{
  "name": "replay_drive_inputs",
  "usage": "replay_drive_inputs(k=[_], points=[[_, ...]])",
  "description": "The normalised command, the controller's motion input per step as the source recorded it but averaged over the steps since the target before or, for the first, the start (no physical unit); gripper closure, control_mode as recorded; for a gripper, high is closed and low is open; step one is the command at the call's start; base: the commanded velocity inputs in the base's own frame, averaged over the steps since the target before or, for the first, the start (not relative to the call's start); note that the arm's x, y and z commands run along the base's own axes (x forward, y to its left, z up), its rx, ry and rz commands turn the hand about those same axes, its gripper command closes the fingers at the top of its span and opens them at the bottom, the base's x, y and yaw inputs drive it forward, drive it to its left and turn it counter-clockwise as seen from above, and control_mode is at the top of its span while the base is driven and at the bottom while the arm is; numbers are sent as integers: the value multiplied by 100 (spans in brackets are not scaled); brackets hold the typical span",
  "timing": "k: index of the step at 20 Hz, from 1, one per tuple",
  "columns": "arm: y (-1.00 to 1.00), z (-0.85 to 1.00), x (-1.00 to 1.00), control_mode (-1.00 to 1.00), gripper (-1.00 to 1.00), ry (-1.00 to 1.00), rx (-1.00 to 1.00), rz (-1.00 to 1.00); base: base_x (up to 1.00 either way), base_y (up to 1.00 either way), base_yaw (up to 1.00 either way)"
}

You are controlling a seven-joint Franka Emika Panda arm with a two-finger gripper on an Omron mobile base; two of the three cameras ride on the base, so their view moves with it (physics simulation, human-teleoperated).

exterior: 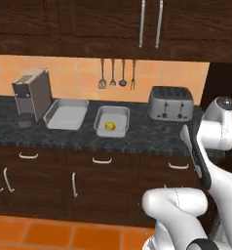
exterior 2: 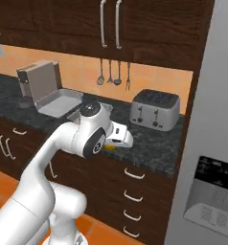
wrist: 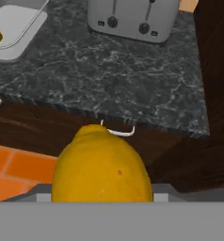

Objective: Place one lemon and one chicken drumstick in each tupperware on the nearby counter, to pack two identical lunches.

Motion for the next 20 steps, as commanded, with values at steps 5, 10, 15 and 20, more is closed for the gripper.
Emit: replay_drive_inputs(k=[5, 10, 15, 20], points=[[0, 0, 0, 100, 100, 0, 0, 0, 95, 100, -1], [0, 0, 0, 100, 100, 0, 0, 0, 74, 100, -17], [0, 0, 0, 100, 100, 0, 0, 0, 55, 100, -35], [0, 0, 0, 100, 100, 0, 0, 0, 95, 85, -29]])
